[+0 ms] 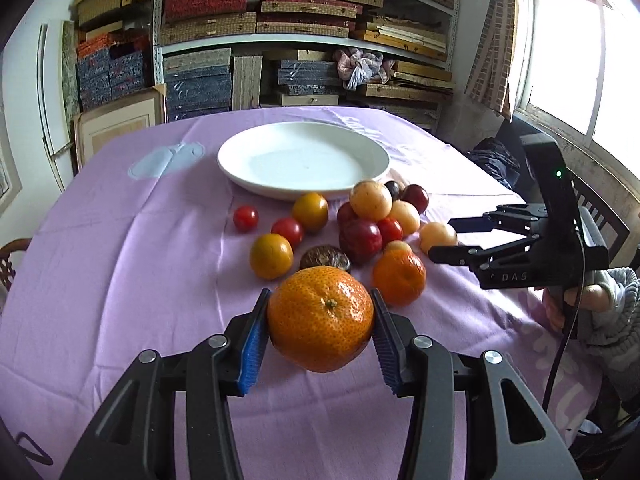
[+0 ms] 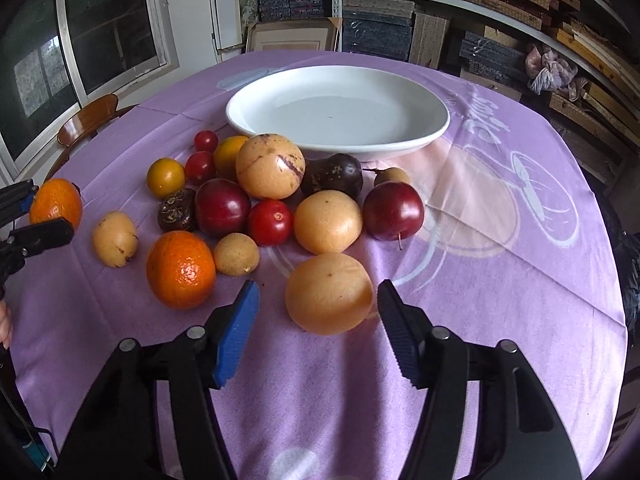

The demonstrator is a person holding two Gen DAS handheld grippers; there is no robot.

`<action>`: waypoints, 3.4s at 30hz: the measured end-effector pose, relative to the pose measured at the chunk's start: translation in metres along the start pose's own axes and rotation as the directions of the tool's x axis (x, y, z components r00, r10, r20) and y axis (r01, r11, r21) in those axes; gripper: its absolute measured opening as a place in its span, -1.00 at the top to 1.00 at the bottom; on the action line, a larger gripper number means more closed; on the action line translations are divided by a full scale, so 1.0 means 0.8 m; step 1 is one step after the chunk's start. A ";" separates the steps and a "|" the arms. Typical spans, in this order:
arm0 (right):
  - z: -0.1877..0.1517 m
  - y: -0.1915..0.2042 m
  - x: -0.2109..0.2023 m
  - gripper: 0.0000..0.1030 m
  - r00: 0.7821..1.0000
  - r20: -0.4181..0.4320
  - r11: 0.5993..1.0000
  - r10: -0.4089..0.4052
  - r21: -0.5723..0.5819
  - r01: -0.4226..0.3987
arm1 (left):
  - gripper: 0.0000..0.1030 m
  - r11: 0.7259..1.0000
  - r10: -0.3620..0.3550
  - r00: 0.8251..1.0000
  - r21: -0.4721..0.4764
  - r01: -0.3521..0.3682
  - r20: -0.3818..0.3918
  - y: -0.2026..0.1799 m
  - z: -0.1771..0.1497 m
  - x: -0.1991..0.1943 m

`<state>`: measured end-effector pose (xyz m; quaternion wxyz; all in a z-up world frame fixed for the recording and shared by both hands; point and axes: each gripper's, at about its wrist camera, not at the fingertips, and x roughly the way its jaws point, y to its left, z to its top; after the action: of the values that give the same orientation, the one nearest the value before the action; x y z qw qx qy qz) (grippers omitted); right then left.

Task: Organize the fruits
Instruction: 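Set the tangerine on the plate with left gripper while right places a pale fruit, then grasp the large pale grapefruit with the left gripper, then place the grapefruit on the plate with left gripper while right places a tangerine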

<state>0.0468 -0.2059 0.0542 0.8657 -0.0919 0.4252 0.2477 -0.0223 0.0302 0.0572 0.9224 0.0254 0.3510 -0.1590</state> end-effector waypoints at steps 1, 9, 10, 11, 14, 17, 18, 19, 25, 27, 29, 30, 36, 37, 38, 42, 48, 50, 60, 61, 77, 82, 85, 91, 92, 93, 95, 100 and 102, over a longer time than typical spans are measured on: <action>0.001 -0.001 0.003 -0.07 1.000 -0.006 1.000 0.002 0.005 -0.002 | 0.08 1.000 0.002 1.000 0.004 -0.002 0.002 0.001 0.006 0.001; 0.003 -0.019 0.010 0.10 0.998 -0.025 0.998 0.053 0.044 -0.052 | 0.08 0.999 -0.009 1.000 0.038 0.009 0.018 -0.003 0.064 0.021; 0.004 -0.021 0.006 0.10 0.998 -0.021 0.997 0.060 0.054 -0.058 | 0.08 0.999 -0.009 1.000 0.036 0.008 0.018 -0.002 0.074 0.027; 0.007 -0.025 -0.001 0.10 0.998 -0.004 0.996 0.063 0.063 -0.062 | 0.08 0.999 -0.002 1.000 0.035 0.001 0.022 0.000 0.085 0.033; 0.032 -0.035 -0.029 0.10 0.996 0.075 0.996 0.037 0.072 -0.043 | 0.08 1.000 0.019 0.999 0.022 -0.019 0.027 0.008 0.115 0.058; 0.072 -0.042 -0.037 0.10 0.990 0.136 0.996 0.023 0.077 -0.034 | 0.08 0.999 0.035 0.999 -0.014 -0.035 0.011 0.018 0.141 0.094; 0.085 -0.043 -0.032 0.10 0.989 0.146 0.997 0.012 0.072 -0.023 | 0.08 0.999 0.043 0.999 -0.027 -0.043 0.000 0.020 0.147 0.107; 0.099 -0.042 -0.023 0.11 0.989 0.151 0.998 0.001 0.065 -0.011 | 0.08 0.998 0.045 0.999 -0.036 -0.046 -0.011 0.023 0.152 0.119; 0.146 -0.045 0.046 0.11 0.992 0.123 0.998 -0.002 0.064 -0.006 | 0.08 0.995 0.070 0.997 -0.063 -0.071 -0.027 0.033 0.170 0.161; 0.152 -0.047 0.066 0.10 0.995 0.102 0.998 -0.003 0.065 -0.004 | 0.07 0.995 0.080 0.996 -0.056 -0.082 -0.037 0.034 0.171 0.172; 0.152 -0.049 0.075 0.06 0.994 0.104 0.998 -0.017 0.064 0.010 | 0.07 0.996 0.068 0.996 -0.062 -0.071 -0.051 0.038 0.170 0.180; 0.151 -0.050 0.075 0.01 0.993 0.112 0.998 -0.020 0.065 0.013 | 0.05 0.995 0.057 0.997 -0.076 -0.061 -0.058 0.042 0.169 0.183; 0.139 -0.055 0.021 -0.32 0.981 0.194 0.997 -0.021 0.079 0.006 | -0.17 0.992 0.058 0.998 -0.115 -0.060 -0.021 0.060 0.165 0.149; 0.133 -0.053 0.008 -0.44 0.978 0.209 0.997 -0.026 0.078 0.010 | -0.19 0.992 0.061 0.998 -0.112 -0.062 -0.018 0.062 0.162 0.136; 0.126 -0.050 -0.008 -0.66 0.973 0.229 0.997 -0.034 0.075 0.017 | -0.25 0.992 0.066 0.998 -0.107 -0.067 -0.012 0.063 0.158 0.122; 0.076 -0.039 -0.071 -0.92 0.926 0.368 0.995 -0.090 0.061 0.073 | -0.59 0.991 0.109 0.994 -0.075 -0.107 0.014 0.057 0.116 0.061; 0.005 -0.047 -0.099 -0.92 0.878 0.465 0.992 -0.112 0.101 0.073 | -0.78 0.994 0.106 0.994 -0.020 -0.106 0.020 0.021 0.028 0.014; 0.002 -0.049 -0.098 -0.92 0.891 0.442 0.993 -0.102 0.104 0.062 | -0.78 0.994 0.105 0.994 -0.013 -0.105 0.019 0.013 0.010 0.016; 0.000 -0.059 -0.091 -0.92 0.895 0.439 0.989 -0.075 0.150 0.009 | -0.78 0.996 0.030 0.996 -0.078 -0.036 -0.082 0.022 -0.006 0.057; 0.000 -0.060 -0.090 -0.92 0.898 0.435 0.988 -0.070 0.155 0.003 | -0.78 0.996 0.026 0.996 -0.078 -0.033 -0.088 0.021 -0.006 0.059; 0.002 -0.033 -0.073 -0.92 0.921 0.390 0.996 0.019 0.071 -0.051 | 0.08 0.997 -0.018 0.991 -0.081 0.007 -0.131 0.023 -0.009 0.073; 0.005 -0.024 -0.062 -0.92 0.935 0.332 0.988 0.122 0.046 -0.146 | 0.09 0.995 0.003 0.994 -0.094 -0.013 -0.106 0.026 -0.010 0.066; 0.005 0.002 -0.053 -0.92 0.947 0.285 0.988 0.150 -0.016 -0.151 | 0.09 0.988 0.019 0.998 -0.152 -0.029 -0.064 0.041 -0.011 0.053; 0.001 0.062 -0.032 -0.92 0.969 0.205 0.981 0.141 -0.162 -0.108 | 0.09 0.981 0.035 0.997 -0.190 -0.047 -0.063 0.053 -0.012 0.049; 0.000 0.070 -0.027 -0.92 0.972 0.191 0.978 0.137 -0.182 -0.102 | 0.09 0.982 0.038 0.997 -0.181 -0.049 -0.062 0.051 -0.012 0.049; 0.000 0.078 -0.024 -0.92 0.974 0.178 0.974 0.137 -0.206 -0.099 | 0.09 0.983 0.040 0.997 -0.174 -0.050 -0.061 0.050 -0.011 0.049; 0.000 0.088 -0.024 -0.80 0.973 0.182 0.968 0.142 -0.230 -0.099 | 0.09 0.985 0.040 0.997 -0.168 -0.050 -0.063 0.049 -0.010 0.049; 0.008 0.101 -0.002 -0.07 0.984 0.099 0.959 0.151 -0.256 -0.121 | 0.09 0.984 0.038 0.997 -0.171 -0.049 -0.067 0.052 -0.010 0.051; 0.012 0.102 0.003 -0.07 0.984 0.087 0.960 0.152 -0.250 -0.127 | 0.09 0.984 0.037 0.997 -0.170 -0.048 -0.067 0.052 -0.010 0.051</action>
<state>0.0133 -0.1313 0.0623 0.8494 -0.1537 0.3509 0.3629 0.0141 0.0595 0.0220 0.9128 -0.0415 0.3919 -0.1076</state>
